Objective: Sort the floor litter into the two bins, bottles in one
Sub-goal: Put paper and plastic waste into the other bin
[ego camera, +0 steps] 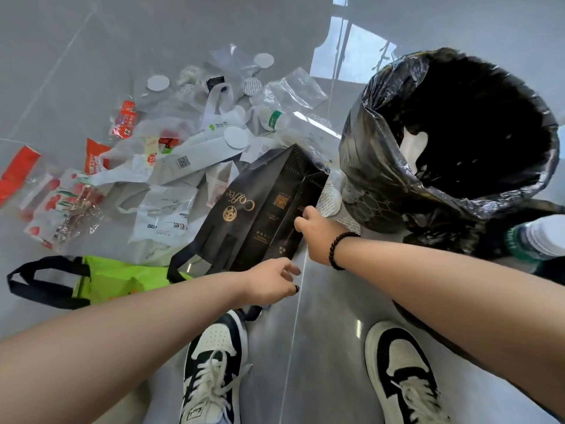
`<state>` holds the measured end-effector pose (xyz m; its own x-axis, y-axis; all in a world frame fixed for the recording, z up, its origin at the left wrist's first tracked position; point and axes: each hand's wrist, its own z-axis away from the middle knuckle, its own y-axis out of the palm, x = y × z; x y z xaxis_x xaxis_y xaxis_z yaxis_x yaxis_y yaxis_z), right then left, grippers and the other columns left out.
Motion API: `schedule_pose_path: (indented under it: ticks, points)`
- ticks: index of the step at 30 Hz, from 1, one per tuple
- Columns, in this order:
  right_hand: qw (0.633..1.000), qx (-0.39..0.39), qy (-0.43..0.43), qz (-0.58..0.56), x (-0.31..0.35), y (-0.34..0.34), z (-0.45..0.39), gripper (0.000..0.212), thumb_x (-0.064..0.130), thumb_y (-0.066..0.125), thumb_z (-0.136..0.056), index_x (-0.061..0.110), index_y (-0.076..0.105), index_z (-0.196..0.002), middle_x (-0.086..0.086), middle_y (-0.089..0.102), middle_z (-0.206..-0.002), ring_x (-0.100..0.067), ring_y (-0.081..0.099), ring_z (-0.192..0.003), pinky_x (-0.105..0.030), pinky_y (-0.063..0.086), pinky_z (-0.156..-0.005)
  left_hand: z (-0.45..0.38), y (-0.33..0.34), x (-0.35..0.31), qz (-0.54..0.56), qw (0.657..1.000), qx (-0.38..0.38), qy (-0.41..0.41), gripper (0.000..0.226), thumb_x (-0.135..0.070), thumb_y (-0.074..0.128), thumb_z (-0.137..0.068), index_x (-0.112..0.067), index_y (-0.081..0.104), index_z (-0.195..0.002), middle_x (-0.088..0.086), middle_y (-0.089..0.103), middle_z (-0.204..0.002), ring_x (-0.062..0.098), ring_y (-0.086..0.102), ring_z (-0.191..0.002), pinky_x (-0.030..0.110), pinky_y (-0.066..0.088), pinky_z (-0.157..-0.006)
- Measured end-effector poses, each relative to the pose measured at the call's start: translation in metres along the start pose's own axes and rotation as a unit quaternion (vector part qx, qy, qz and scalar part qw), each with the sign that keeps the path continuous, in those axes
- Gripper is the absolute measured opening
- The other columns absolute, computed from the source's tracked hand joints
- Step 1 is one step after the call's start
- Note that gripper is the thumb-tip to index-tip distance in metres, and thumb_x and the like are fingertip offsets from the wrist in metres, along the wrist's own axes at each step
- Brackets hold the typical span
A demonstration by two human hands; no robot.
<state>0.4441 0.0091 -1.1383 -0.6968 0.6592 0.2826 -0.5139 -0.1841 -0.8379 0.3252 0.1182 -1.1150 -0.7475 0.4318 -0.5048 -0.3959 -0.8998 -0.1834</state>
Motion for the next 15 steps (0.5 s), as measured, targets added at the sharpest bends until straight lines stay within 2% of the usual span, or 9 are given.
schedule_pose_path:
  ticks: [1,3,5,7,10,12,15]
  points:
    - [1.0,-0.004,-0.012,0.026,-0.006,0.002,-0.002,0.032,-0.006,0.054,-0.079,0.009,0.046,-0.106,-0.01,0.038,-0.115,-0.025,0.043,-0.063,-0.036,0.041,-0.056,0.002,0.001,0.001,0.01,1.0,0.005,0.0,0.044,-0.01,0.057,-0.09,-0.016,0.05,-0.133,0.007,0.06,-0.123,0.023,0.062,-0.108,0.037,0.053,-0.089]
    - [0.999,-0.023,-0.009,0.029,-0.018,0.005,-0.006,0.04,-0.007,0.056,-0.077,0.01,0.043,-0.111,-0.009,0.037,-0.117,-0.03,0.052,-0.068,-0.038,0.045,-0.056,0.004,0.002,0.004,0.024,1.0,0.009,0.006,0.041,-0.009,0.054,-0.089,-0.015,0.053,-0.13,0.008,0.064,-0.116,0.018,0.065,-0.097,0.031,0.053,-0.077]
    - [0.999,-0.038,0.027,-0.019,-0.026,0.008,-0.012,0.055,-0.003,0.06,-0.079,0.011,0.036,-0.126,-0.008,0.034,-0.126,-0.033,0.058,-0.078,-0.041,0.051,-0.066,0.006,0.002,0.007,0.031,0.999,0.006,0.012,0.038,-0.008,0.052,-0.091,-0.015,0.054,-0.128,0.008,0.065,-0.114,0.011,0.065,-0.089,0.02,0.049,-0.07]
    - [0.995,-0.041,0.076,-0.057,-0.028,0.009,-0.018,0.064,0.001,0.065,-0.078,0.01,0.032,-0.132,-0.009,0.031,-0.132,-0.035,0.059,-0.089,-0.041,0.051,-0.076,0.007,0.001,0.011,0.045,0.999,-0.002,0.009,0.035,-0.008,0.052,-0.091,-0.015,0.056,-0.125,0.008,0.066,-0.113,0.01,0.065,-0.087,0.02,0.05,-0.072]
    - [0.993,-0.023,0.099,-0.055,-0.026,0.016,-0.026,0.051,0.004,0.068,-0.076,0.008,0.04,-0.118,-0.012,0.039,-0.125,-0.034,0.058,-0.091,-0.035,0.046,-0.07,0.008,0.0,0.02,0.074,0.997,-0.016,0.002,0.031,-0.006,0.052,-0.091,-0.015,0.059,-0.12,0.009,0.067,-0.112,0.011,0.066,-0.084,0.028,0.052,-0.081]
    - [0.995,0.015,0.097,-0.031,-0.029,0.017,-0.029,0.045,0.01,0.072,-0.077,0.008,0.043,-0.111,-0.012,0.046,-0.121,-0.033,0.057,-0.099,-0.034,0.045,-0.074,0.008,-0.003,0.023,0.086,0.996,-0.022,0.003,0.029,-0.005,0.052,-0.091,-0.017,0.06,-0.116,0.007,0.068,-0.109,0.011,0.067,-0.086,0.028,0.053,-0.083]
    - [0.993,0.043,0.109,-0.013,-0.036,0.02,-0.028,0.049,0.019,0.074,-0.079,0.011,0.045,-0.117,-0.009,0.047,-0.123,-0.032,0.056,-0.106,-0.038,0.049,-0.081,0.011,-0.007,0.026,0.096,0.995,-0.026,0.0,0.029,-0.004,0.052,-0.092,-0.015,0.06,-0.117,0.006,0.069,-0.108,0.01,0.067,-0.085,0.014,0.05,-0.061]
